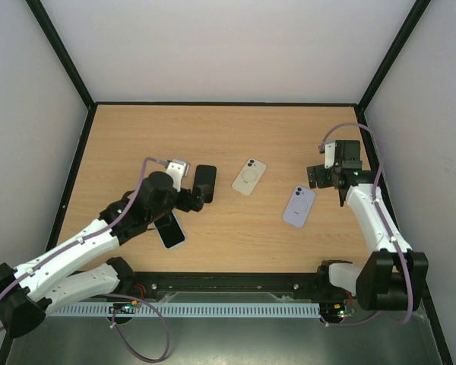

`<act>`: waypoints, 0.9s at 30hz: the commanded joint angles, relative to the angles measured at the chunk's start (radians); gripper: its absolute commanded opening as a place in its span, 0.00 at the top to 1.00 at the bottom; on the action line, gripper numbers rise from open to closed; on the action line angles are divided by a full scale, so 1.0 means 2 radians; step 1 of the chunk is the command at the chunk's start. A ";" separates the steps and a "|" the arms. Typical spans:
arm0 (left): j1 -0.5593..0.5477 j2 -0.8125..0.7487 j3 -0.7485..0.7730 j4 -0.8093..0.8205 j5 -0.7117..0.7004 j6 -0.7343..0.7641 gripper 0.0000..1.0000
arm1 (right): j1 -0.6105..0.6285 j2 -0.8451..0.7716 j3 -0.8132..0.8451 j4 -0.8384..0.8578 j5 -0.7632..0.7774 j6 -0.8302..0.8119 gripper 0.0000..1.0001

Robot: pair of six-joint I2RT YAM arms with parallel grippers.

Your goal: Take the phone out of the phone case

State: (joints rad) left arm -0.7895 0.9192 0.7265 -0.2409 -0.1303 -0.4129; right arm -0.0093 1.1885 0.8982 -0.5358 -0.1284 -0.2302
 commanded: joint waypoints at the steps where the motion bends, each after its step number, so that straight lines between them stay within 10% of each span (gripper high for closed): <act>1: -0.049 -0.001 -0.052 0.015 0.005 -0.064 0.00 | -0.003 0.041 0.007 -0.049 0.013 -0.021 0.02; 27: -0.103 0.013 -0.121 0.054 -0.014 -0.104 0.00 | 0.018 0.276 0.094 -0.163 -0.107 -0.001 0.00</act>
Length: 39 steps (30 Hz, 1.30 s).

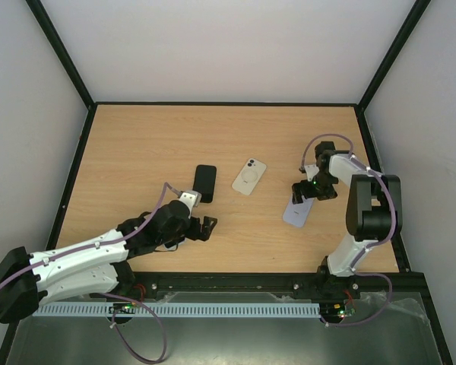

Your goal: Take the phone out of the phone case

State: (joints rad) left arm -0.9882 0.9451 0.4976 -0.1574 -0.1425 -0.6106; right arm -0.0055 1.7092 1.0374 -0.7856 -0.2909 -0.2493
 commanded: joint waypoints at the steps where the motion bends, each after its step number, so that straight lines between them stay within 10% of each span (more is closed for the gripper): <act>1: -0.004 0.000 -0.006 0.011 -0.009 -0.005 0.00 | 0.026 0.022 0.028 -0.039 -0.028 0.013 0.00; 15: -0.006 -0.036 0.013 -0.031 -0.023 -0.011 0.00 | 0.265 0.024 0.043 -0.011 0.062 0.059 0.03; 27: -0.008 -0.049 0.014 -0.034 -0.020 -0.010 0.00 | 0.238 -0.213 -0.055 0.002 0.128 -0.126 0.03; 39: -0.008 -0.016 0.037 -0.042 -0.020 0.013 0.00 | 0.180 -0.176 -0.069 0.065 0.148 -0.162 0.03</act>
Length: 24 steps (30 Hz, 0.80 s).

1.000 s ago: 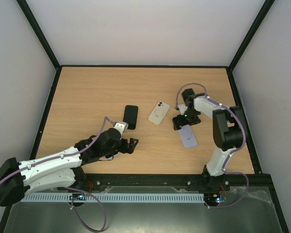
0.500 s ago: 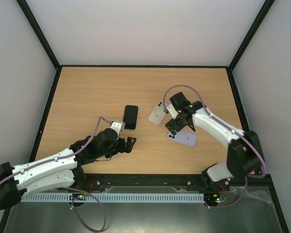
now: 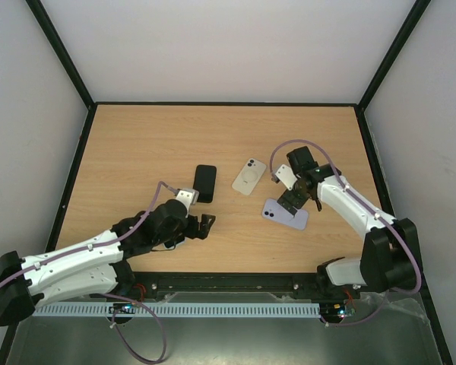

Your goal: Take the phone out of the phone case

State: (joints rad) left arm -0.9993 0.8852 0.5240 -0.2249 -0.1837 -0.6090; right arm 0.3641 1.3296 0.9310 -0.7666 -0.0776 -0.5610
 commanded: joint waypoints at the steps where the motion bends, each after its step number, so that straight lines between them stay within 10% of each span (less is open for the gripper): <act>1: -0.003 0.019 0.026 -0.009 0.000 0.014 0.00 | -0.007 0.013 -0.016 0.061 0.036 -0.011 0.03; 11: -0.003 0.035 0.028 -0.004 0.001 0.021 0.00 | -0.012 0.065 0.016 -0.071 -0.074 -0.137 0.02; 24: -0.004 0.044 0.017 0.011 0.010 0.017 0.00 | -0.012 0.111 -0.007 -0.003 -0.024 -0.097 0.02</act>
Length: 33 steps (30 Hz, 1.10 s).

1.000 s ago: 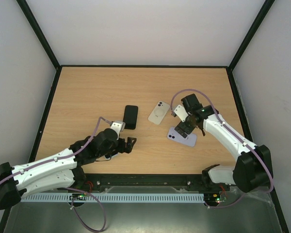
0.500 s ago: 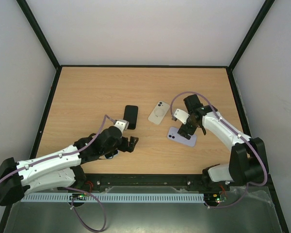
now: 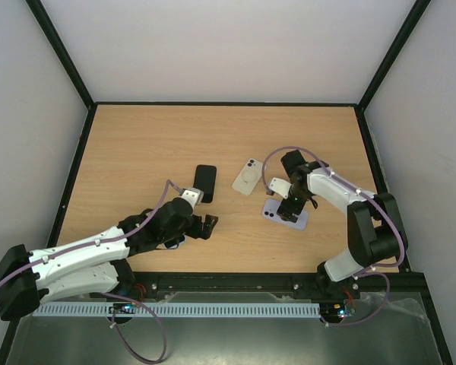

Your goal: Take the phone out of the phone case

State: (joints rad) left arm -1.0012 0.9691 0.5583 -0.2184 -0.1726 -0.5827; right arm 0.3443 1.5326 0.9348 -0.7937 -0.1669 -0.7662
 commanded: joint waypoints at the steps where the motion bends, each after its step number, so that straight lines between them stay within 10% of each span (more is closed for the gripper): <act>1: -0.003 0.001 0.000 0.008 0.004 0.004 0.00 | -0.002 0.012 -0.010 0.008 0.019 0.004 0.02; 18: -0.003 0.011 -0.004 0.016 0.007 0.003 0.00 | -0.002 0.049 -0.028 -0.003 0.008 -0.003 0.09; 33: -0.034 0.020 0.006 0.029 -0.032 0.054 0.07 | 0.003 0.005 -0.011 -0.058 -0.051 -0.006 0.52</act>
State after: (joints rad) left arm -1.0061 0.9970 0.5549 -0.1913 -0.1658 -0.5571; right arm 0.3428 1.6104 0.8890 -0.7956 -0.1768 -0.7761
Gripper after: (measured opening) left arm 0.968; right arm 0.759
